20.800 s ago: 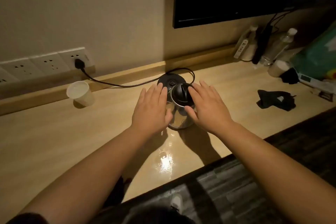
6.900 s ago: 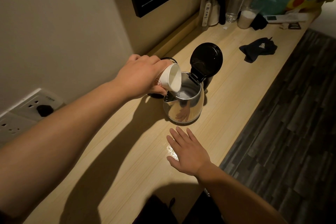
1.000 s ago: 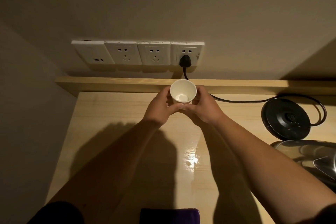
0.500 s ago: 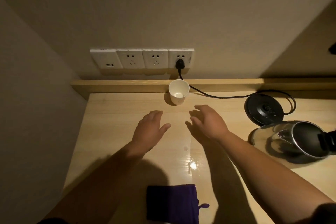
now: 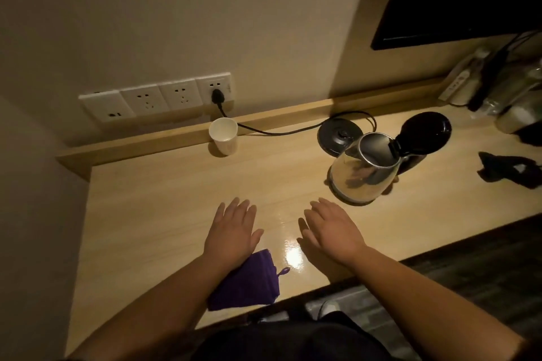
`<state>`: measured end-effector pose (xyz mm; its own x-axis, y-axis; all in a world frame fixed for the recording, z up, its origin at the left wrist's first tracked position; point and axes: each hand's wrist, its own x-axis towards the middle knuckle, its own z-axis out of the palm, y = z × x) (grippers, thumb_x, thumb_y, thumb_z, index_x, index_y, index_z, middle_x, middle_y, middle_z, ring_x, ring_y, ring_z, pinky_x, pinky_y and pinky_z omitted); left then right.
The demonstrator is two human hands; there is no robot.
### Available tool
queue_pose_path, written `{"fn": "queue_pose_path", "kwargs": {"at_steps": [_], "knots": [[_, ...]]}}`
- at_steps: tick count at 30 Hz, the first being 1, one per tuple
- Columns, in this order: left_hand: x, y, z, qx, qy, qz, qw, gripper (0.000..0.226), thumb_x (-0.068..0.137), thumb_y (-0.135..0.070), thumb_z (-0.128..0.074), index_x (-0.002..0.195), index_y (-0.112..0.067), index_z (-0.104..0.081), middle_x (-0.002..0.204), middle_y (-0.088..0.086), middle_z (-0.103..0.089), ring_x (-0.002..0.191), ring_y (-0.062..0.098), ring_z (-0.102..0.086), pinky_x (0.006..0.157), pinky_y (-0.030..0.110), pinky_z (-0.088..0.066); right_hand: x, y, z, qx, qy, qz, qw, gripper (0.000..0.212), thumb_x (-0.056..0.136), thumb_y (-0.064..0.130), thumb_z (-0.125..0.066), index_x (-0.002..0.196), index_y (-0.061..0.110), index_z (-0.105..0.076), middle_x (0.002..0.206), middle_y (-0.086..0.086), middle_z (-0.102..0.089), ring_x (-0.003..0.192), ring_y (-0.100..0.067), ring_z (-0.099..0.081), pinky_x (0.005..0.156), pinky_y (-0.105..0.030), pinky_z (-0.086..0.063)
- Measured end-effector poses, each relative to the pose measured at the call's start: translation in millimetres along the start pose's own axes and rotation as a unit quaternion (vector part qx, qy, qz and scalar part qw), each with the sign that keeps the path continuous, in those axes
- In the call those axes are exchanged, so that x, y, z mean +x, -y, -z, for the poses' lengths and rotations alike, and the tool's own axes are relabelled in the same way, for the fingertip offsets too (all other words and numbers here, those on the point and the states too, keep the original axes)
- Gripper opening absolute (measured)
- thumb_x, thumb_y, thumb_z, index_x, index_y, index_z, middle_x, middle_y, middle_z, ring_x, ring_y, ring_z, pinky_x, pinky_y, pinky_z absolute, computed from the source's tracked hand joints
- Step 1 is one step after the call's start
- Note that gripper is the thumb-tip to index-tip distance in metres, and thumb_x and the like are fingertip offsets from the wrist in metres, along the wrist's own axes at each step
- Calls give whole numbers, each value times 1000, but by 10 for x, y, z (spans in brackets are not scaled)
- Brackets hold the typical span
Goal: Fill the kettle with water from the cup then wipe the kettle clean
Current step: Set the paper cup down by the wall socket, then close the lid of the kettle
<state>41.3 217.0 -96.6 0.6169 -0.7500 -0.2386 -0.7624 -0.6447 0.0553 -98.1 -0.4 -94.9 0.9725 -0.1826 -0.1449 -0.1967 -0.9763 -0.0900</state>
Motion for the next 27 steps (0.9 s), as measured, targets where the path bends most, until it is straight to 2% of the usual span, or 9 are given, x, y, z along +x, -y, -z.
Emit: {"fn": "queue_pose_path", "kwargs": {"at_steps": [4,7,11,18,21,24,27], "knots": [[91,-377,133,2,-6,-16,1000,73,92,-56,-8,152,-17,-23,159,4,-25,148,24,-13,119,45,-3,-269,-327,104,7,-34,-21,999,38,83,38,-74,112,13,-71,120,-11,-69,115,-32,-63,99,-44,-48],[186,-721,234,-8,-17,-9,1000,64,98,-53,-18,153,-20,-19,160,2,-20,148,22,-11,121,43,-2,-442,-632,149,20,-50,-36,998,36,85,37,-72,112,13,-71,119,-11,-69,114,-31,-63,99,-43,-48],[332,-1215,360,-38,-45,13,998,59,99,-51,-30,151,-22,-26,158,1,-27,146,21,-19,121,42,-8,-620,-1083,262,46,-55,-50,996,39,94,41,-57,121,15,-67,125,-8,-65,118,-27,-57,103,-41,-43],[660,-1887,596,-81,-94,60,990,55,100,-45,-38,149,-21,-31,155,1,-32,143,20,-27,118,38,-17,-776,-1815,485,128,-73,-77,986,40,100,35,-49,134,16,-58,135,-4,-60,126,-21,-50,107,-35,-37],[735,-2060,697,-88,-110,69,988,55,99,-42,-41,148,-19,-33,154,3,-34,142,22,-29,117,38,-21,-831,-2040,601,195,-111,-117,968,35,102,30,-48,131,15,-61,130,-4,-62,121,-20,-52,100,-32,-40],[815,-2145,790,-95,-128,75,984,54,98,-36,-45,148,-17,-34,155,6,-33,141,24,-31,116,39,-23,-797,-2139,794,283,-166,-146,933,33,104,27,-46,130,14,-61,127,-5,-62,118,-19,-52,92,-26,-38],[929,-2152,881,-94,-141,76,983,59,96,-32,-49,150,-15,-30,157,7,-28,142,25,-28,115,39,-24,-648,-2139,1030,365,-209,-174,891,39,105,32,-42,138,16,-53,136,-3,-56,125,-18,-49,96,-27,-38]]}}
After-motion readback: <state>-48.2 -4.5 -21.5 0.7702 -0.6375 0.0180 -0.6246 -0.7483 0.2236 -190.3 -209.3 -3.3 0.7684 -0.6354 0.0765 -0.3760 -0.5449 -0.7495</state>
